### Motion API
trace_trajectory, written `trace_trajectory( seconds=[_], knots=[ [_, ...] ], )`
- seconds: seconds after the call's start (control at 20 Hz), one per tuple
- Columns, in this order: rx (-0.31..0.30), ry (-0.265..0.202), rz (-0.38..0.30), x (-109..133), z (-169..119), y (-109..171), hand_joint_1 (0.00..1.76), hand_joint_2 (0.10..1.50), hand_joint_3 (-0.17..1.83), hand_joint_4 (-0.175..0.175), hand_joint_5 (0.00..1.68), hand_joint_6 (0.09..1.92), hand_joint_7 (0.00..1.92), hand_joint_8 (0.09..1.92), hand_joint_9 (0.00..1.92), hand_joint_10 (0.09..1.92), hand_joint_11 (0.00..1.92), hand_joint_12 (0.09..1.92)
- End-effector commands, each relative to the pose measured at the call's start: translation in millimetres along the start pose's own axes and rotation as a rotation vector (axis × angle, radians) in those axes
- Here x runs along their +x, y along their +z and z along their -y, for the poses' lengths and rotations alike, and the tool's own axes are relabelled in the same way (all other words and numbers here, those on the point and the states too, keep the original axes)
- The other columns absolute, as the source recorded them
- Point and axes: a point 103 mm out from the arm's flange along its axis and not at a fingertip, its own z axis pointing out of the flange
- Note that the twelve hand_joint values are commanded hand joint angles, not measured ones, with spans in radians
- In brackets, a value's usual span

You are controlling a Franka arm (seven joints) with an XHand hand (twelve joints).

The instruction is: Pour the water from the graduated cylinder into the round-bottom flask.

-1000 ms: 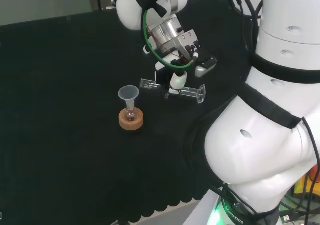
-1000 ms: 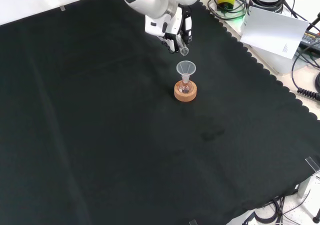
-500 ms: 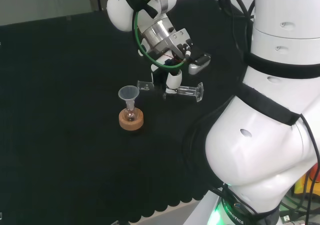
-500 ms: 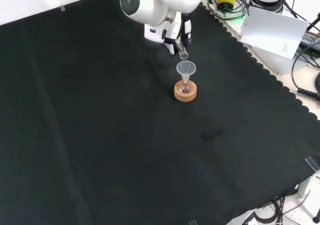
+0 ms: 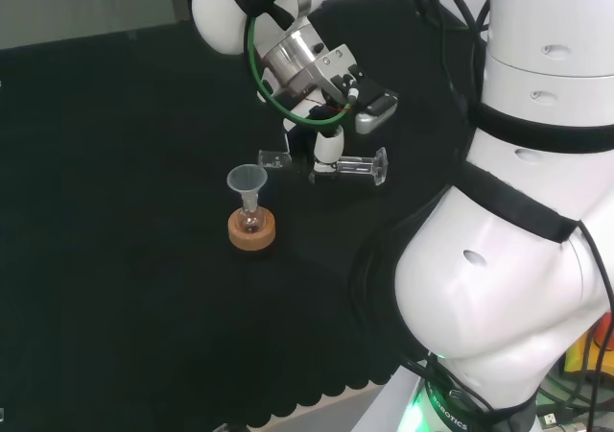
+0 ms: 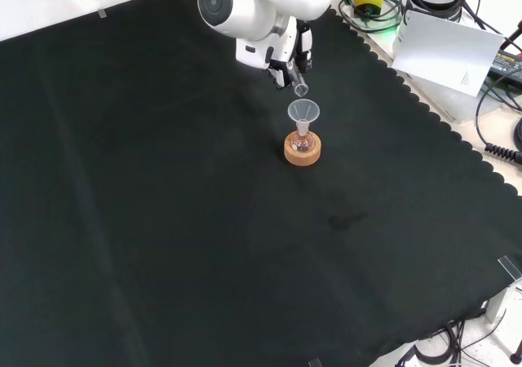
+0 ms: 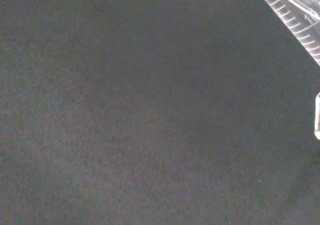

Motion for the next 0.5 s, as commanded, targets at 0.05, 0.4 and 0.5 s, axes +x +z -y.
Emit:
trace_trajectory(
  seconds=[0.05, 0.4, 0.5],
  knots=[
    [0.029, 0.012, 0.027, 3.4, -0.4, -2.0, 1.15, 1.13, -0.06, -0.15, 1.03, 0.95, 1.32, 0.25, 1.46, 0.09, 1.37, 0.68],
    [0.049, 0.026, 0.048, 5.6, 1.0, -4.8, 1.15, 1.13, -0.06, -0.15, 1.03, 0.95, 1.32, 0.25, 1.46, 0.09, 1.37, 0.68],
    [0.054, 0.027, 0.051, 5.8, 1.9, -5.5, 1.15, 1.13, -0.06, -0.15, 1.03, 0.95, 1.32, 0.25, 1.46, 0.09, 1.37, 0.68]
  ],
)
